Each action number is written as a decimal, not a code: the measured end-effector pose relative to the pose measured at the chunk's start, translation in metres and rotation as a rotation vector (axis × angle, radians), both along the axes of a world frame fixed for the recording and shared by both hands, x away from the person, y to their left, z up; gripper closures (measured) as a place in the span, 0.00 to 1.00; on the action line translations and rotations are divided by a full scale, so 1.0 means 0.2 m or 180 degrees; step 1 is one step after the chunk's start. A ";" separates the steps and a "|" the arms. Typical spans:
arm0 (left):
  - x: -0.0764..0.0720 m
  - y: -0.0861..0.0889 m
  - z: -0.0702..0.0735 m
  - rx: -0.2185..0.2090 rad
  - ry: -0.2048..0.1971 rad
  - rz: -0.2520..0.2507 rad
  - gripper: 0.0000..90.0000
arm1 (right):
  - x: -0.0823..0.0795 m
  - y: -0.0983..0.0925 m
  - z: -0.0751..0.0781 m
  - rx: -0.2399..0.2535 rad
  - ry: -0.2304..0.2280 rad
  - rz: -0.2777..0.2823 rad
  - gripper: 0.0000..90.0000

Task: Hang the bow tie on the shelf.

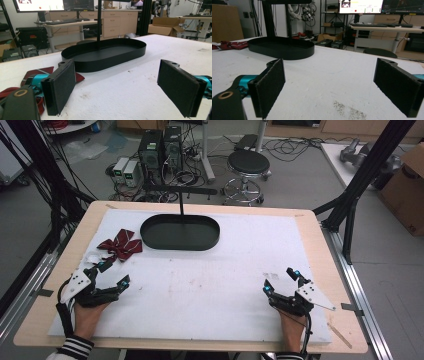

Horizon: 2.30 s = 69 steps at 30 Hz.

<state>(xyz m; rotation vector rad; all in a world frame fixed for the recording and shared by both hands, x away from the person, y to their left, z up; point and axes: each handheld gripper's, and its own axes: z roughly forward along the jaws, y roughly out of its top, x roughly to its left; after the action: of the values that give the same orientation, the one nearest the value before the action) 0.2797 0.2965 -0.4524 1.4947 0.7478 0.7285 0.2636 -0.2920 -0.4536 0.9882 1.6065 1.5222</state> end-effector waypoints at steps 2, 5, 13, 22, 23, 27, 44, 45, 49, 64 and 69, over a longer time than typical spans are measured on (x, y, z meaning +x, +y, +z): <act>0.00 0.00 0.00 0.0013 0.0013 0.0007 0.17 | 0.00 0.00 0.00 0.0003 0.0006 -0.0006 0.10; 0.00 -0.01 0.00 0.0010 0.0015 0.0013 0.17 | 0.00 0.00 0.00 -0.0027 -0.0016 -0.0001 0.10; 0.00 -0.01 0.00 0.0051 0.0011 0.0016 0.17 | 0.00 0.00 0.00 0.0016 0.0002 -0.0010 0.10; 0.01 0.00 0.00 0.0009 0.0033 -0.0007 0.17 | 0.00 0.00 0.00 0.0007 0.0008 -0.0013 0.10; 0.01 0.00 0.01 0.0035 0.0033 -0.0007 0.17 | 0.00 0.00 0.00 0.0007 0.0000 -0.0015 0.10; 0.01 0.02 0.04 0.0050 0.0006 0.0007 0.17 | 0.00 0.00 0.00 0.0011 0.0012 -0.0008 0.10; 0.09 0.17 0.21 0.0420 0.0294 0.0009 0.18 | 0.00 -0.01 0.00 0.0010 -0.0005 -0.0016 0.10; 0.10 0.18 0.23 0.0419 0.0321 0.0019 0.18 | 0.00 -0.01 0.00 0.0007 -0.0007 -0.0016 0.10; 0.14 0.22 0.29 0.0500 0.0418 0.0045 0.18 | 0.00 0.00 0.00 0.0013 0.0000 -0.0013 0.10; 0.31 0.35 0.36 0.0758 0.0859 0.0142 0.21 | 0.00 0.00 0.00 0.0013 0.0000 -0.0012 0.10; 0.36 0.38 0.35 0.0840 0.1017 0.0158 0.22 | 0.00 0.00 0.00 0.0020 0.0015 -0.0009 0.10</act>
<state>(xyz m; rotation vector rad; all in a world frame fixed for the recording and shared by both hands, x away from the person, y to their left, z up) 0.3512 0.3719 -0.3820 1.8659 0.9594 0.6506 0.2636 -0.2926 -0.4537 0.9979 1.6038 1.5250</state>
